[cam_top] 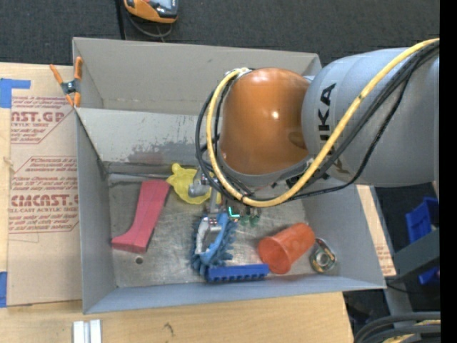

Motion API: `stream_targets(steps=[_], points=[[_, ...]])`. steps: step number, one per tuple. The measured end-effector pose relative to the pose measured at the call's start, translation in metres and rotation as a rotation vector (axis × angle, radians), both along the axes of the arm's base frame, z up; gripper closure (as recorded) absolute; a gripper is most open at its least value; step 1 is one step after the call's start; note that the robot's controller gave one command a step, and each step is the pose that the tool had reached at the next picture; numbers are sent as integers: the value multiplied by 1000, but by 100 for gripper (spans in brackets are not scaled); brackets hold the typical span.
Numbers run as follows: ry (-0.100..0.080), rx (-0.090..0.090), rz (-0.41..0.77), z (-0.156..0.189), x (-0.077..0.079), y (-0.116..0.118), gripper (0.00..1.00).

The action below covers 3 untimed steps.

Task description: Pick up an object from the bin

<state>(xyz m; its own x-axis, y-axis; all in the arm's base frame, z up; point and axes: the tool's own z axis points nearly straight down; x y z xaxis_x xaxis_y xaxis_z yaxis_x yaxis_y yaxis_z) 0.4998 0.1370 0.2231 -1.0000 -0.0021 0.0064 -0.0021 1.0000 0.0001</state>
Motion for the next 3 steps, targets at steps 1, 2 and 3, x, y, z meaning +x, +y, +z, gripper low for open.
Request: stream_targets(steps=[1, 2, 3], points=[[-7, 1, -2, 3, 2, -1, 0], [-12, 2, 113, -24, 10, -10, 0], [-13, 1, 230, -94, 30, -38, 0]])
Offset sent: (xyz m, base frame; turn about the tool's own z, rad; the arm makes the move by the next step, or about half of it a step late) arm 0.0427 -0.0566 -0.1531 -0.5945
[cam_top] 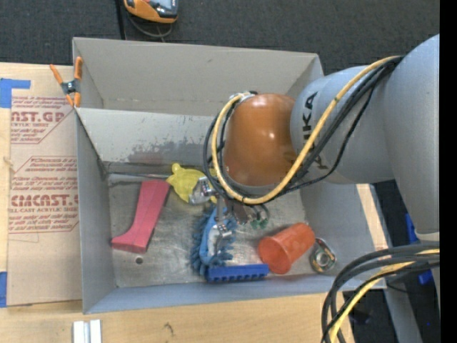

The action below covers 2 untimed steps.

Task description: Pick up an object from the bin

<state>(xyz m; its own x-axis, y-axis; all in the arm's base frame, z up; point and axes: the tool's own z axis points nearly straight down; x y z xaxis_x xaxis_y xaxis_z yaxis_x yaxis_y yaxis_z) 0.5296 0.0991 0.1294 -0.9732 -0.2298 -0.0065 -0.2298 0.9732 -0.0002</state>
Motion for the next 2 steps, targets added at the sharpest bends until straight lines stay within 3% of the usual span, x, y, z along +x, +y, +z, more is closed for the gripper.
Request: stream_targets(steps=[1, 2], points=[[12, -1, 218, -21, 6, -9, 0], [5, -1, 208, -42, 23, -8, 0]])
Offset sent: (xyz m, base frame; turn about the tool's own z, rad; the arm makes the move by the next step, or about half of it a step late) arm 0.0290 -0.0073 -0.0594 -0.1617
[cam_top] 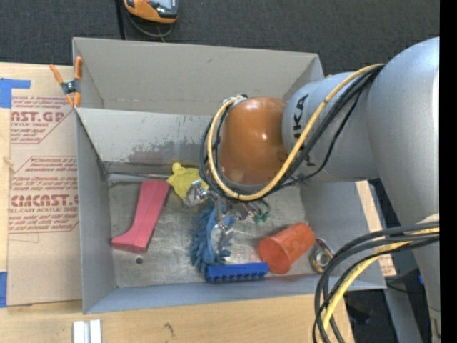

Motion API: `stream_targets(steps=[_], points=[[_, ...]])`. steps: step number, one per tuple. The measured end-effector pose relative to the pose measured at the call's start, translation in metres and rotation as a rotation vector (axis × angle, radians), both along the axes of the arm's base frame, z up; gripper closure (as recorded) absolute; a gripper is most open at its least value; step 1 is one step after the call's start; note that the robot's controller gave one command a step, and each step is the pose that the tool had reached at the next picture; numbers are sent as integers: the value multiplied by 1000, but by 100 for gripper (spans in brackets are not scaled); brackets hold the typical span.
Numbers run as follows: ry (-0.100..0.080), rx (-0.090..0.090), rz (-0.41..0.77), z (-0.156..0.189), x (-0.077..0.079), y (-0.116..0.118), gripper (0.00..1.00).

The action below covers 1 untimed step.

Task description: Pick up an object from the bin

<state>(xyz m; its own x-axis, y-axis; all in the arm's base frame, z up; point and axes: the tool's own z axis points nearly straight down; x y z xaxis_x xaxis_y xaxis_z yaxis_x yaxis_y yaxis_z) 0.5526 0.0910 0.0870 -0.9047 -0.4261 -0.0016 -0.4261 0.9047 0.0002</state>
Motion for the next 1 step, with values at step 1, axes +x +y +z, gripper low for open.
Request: stream_targets(steps=[1], points=[[21, -3, 186, -10, 3, -1, 100]])
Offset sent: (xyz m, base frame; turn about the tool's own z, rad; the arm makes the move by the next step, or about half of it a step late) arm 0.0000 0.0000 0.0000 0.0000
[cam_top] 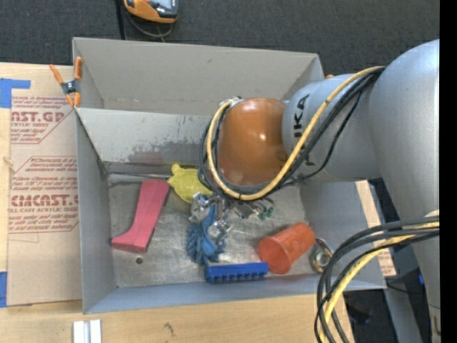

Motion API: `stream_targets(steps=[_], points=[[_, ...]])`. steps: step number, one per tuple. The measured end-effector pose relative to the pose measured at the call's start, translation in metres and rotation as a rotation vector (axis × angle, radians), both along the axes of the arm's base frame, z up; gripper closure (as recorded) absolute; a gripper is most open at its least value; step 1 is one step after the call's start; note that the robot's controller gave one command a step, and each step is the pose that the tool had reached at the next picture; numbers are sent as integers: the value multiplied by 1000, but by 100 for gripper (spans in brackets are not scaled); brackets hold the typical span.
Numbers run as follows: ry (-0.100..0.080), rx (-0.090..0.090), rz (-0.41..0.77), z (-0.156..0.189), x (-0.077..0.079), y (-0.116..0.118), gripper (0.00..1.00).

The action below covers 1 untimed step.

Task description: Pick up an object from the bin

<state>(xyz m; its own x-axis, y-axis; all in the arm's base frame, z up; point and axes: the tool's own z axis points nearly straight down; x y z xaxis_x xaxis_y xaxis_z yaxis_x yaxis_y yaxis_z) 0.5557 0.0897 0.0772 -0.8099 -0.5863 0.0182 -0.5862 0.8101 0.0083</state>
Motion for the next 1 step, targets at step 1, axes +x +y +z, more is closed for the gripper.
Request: stream_targets(steps=[1], points=[[0, 0, 0, 0, 0, 0, 100]])
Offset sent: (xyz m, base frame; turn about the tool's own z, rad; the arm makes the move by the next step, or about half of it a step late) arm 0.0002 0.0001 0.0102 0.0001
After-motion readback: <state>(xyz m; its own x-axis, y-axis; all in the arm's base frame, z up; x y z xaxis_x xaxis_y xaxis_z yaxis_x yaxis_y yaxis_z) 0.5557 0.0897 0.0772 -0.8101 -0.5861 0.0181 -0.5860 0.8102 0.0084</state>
